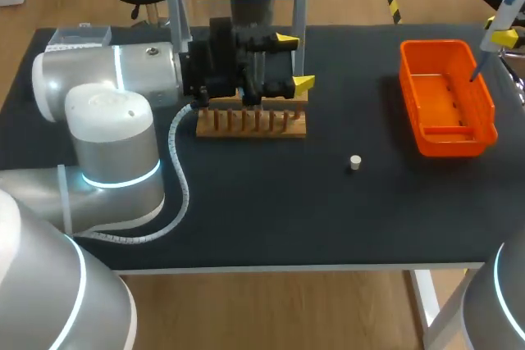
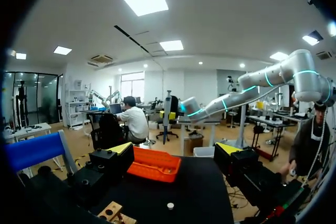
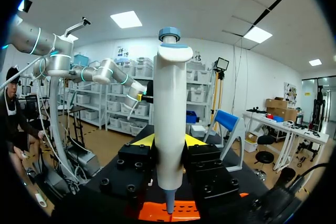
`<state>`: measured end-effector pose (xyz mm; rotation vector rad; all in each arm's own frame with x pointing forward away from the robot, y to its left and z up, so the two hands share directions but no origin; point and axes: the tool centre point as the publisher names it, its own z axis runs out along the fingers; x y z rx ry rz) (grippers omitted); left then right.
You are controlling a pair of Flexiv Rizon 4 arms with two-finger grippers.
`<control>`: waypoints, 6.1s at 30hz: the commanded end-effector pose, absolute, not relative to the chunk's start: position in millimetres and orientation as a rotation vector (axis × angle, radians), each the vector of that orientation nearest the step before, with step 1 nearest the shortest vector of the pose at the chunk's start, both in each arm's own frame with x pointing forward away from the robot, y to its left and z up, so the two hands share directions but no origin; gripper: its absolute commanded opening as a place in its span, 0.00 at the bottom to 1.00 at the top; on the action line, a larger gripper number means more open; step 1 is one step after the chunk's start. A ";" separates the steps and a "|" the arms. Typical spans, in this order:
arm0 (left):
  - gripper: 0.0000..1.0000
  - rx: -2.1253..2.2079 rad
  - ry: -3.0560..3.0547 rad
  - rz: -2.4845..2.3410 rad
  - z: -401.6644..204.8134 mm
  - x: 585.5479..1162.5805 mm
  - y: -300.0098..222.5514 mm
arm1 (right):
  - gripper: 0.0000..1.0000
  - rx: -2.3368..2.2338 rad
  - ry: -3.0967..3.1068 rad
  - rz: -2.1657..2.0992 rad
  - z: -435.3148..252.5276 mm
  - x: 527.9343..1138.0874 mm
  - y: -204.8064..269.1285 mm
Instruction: Invert the test tube, pick up the pipette, mount the tip to pipette, aspirate from beaker and dispense into the tube, eject the tip, return the pipette, and cap with the stopper.
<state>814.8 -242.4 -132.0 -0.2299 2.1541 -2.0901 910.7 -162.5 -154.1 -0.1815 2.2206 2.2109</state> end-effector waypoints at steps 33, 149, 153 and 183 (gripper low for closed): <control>1.00 -0.188 2.174 -2.018 -130.7 812.4 -221.5 | 0.00 -0.183 2.223 2.209 -153.4 910.9 -163.1; 1.00 -0.199 2.159 -2.024 -130.2 811.0 -221.5 | 0.00 -0.295 2.267 2.270 -171.7 818.1 192.5; 1.00 -0.199 2.159 -2.024 -130.2 811.0 -221.5 | 0.00 -0.302 2.263 2.267 -171.1 816.9 197.2; 0.44 -0.199 2.159 -2.024 -130.2 811.0 -221.5 | 0.00 -0.299 2.234 2.256 -167.4 812.3 211.5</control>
